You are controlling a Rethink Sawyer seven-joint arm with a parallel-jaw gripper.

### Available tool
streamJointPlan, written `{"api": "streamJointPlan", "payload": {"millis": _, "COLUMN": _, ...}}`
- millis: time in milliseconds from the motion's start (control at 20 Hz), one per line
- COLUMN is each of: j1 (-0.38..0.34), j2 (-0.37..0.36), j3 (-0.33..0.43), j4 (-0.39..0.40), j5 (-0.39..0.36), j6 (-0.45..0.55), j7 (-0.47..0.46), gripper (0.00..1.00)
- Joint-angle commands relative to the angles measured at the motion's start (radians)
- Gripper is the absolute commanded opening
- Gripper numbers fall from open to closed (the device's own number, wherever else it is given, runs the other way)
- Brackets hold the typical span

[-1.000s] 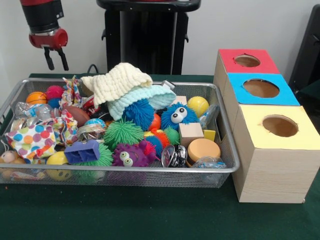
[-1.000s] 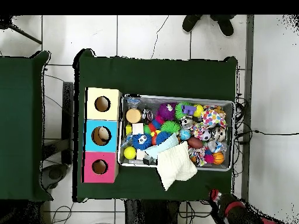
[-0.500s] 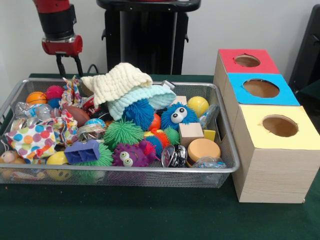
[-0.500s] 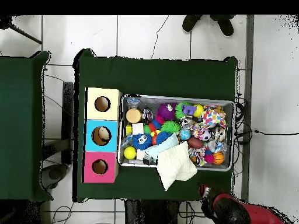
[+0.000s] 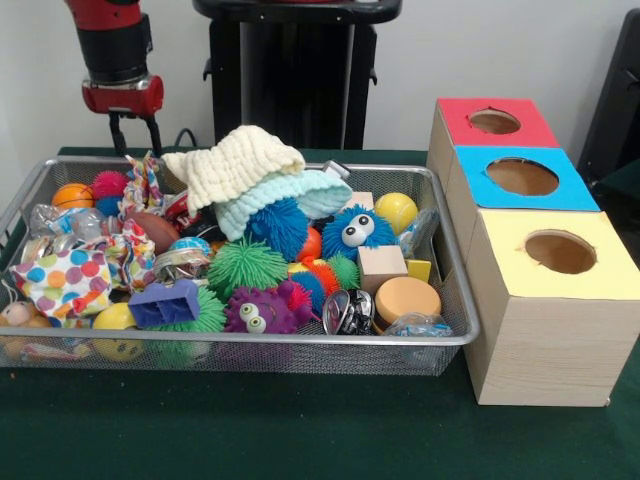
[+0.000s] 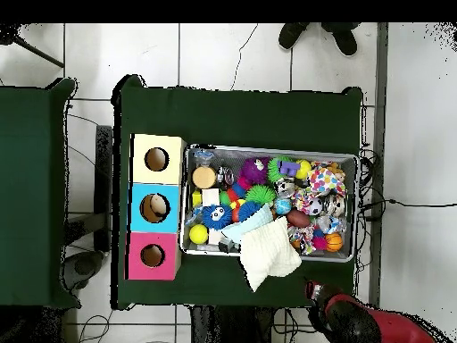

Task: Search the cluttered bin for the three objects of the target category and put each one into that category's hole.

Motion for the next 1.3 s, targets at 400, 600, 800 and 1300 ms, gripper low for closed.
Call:
{"api": "streamJointPlan", "payload": {"millis": 400, "j1": -0.028, "j2": 0.0, "j3": 0.018, "j4": -0.118, "j5": 0.0, "j6": 0.01, "j7": 0.009, "gripper": 1.0}}
{"api": "streamJointPlan", "payload": {"millis": 600, "j1": -0.037, "j2": -0.086, "j3": 0.045, "j4": -0.064, "j5": 0.044, "j6": 0.056, "j7": -0.005, "gripper": 1.0}}
{"api": "streamJointPlan", "payload": {"millis": 800, "j1": -0.053, "j2": -0.2, "j3": 0.093, "j4": 0.012, "j5": 0.104, "j6": 0.086, "j7": -0.019, "gripper": 1.0}}
{"api": "streamJointPlan", "payload": {"millis": 1300, "j1": 0.015, "j2": -0.229, "j3": 0.044, "j4": 0.0, "j5": 0.173, "j6": 0.152, "j7": -0.007, "gripper": 1.0}}
